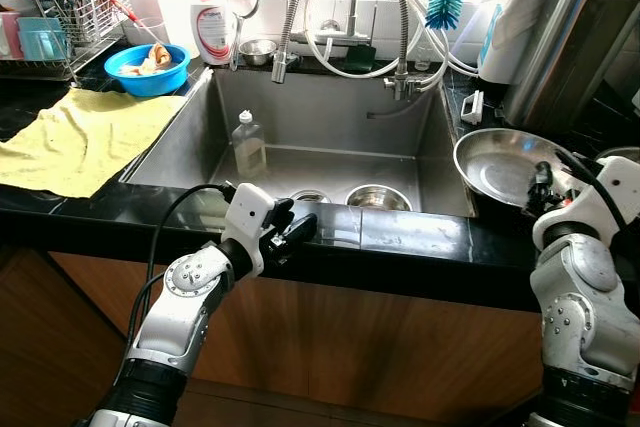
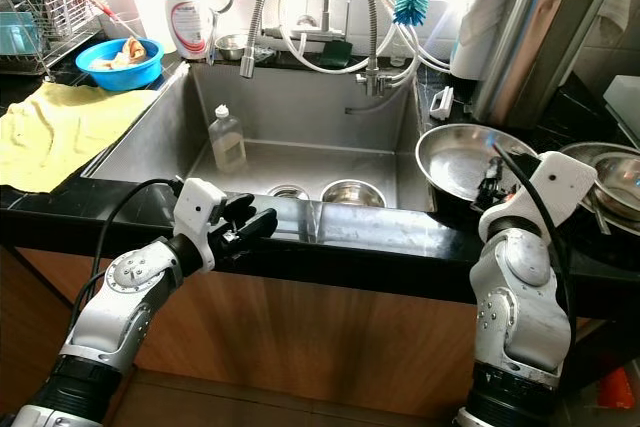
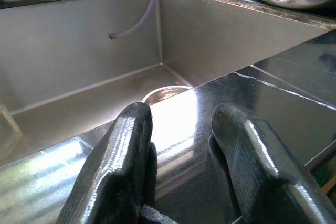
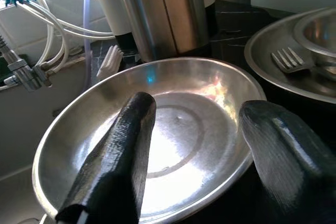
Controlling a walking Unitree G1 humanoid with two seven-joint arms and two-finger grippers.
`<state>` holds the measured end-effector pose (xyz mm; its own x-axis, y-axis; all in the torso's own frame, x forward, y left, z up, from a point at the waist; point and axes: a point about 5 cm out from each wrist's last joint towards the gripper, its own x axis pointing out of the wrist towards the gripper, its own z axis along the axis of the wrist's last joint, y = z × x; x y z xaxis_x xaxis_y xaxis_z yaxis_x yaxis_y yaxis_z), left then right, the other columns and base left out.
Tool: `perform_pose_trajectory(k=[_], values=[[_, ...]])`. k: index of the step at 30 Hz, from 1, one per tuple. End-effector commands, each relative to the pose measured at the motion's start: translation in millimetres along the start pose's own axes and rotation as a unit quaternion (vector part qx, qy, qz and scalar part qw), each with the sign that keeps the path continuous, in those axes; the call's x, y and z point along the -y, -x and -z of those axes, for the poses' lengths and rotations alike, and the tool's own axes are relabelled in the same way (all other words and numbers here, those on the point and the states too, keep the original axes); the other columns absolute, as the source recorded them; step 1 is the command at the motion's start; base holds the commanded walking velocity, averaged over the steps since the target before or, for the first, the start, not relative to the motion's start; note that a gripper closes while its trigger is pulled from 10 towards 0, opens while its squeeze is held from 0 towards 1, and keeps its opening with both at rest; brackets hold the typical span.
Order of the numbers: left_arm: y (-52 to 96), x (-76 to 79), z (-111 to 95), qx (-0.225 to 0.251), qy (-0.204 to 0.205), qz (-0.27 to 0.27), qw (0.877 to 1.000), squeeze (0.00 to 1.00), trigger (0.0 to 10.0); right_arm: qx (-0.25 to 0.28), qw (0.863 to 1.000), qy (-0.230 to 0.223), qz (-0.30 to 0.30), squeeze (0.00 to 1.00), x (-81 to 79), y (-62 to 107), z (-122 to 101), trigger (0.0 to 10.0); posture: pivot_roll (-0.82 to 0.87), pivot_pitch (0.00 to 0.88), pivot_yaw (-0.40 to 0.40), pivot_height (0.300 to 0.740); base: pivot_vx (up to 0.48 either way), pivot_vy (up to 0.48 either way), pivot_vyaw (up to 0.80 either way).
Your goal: Kitchen organization
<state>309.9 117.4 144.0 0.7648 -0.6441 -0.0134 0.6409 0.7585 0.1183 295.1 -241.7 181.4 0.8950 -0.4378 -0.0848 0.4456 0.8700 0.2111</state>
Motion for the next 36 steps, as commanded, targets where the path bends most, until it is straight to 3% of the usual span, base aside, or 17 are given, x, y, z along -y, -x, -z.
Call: perform_pose_trajectory(k=[1, 14, 25, 36], values=[[3.6, -0.8, 10, -0.029, -0.01, 0.002, 1.0, 0.0, 10.0, -0.004, 1.0, -0.005, 0.015, 0.0, 5.7, -0.1, -1, 10.0, -0.11, 0.0, -0.017, 0.74, 0.0, 0.0, 0.0], [3.4, -0.5, 10, -0.031, -0.016, 0.002, 0.999, 0.0, 10.0, -0.045, 0.994, -0.09, 0.035, 0.0, 13.7, -8.1, 8, 10.0, -0.11, 0.0, -0.019, 0.74, 0.0, 0.0, 0.0], [3.3, -0.5, 10, -0.031, -0.017, 0.004, 0.999, 0.0, 10.0, -0.039, 0.994, -0.102, 0.032, 0.0, 11.3, -11.1, 1, 10.0, -0.11, 0.0, -0.017, 0.74, 0.0, 0.0, 0.0], [3.0, 0.9, 10, -0.032, -0.016, 0.005, 0.999, 0.0, 10.0, -0.047, 0.988, -0.126, 0.069, 0.0, 24.4, -17.9, 4, 10.0, -0.11, 0.0, -0.017, 0.74, 0.0, 0.0, 0.0]])
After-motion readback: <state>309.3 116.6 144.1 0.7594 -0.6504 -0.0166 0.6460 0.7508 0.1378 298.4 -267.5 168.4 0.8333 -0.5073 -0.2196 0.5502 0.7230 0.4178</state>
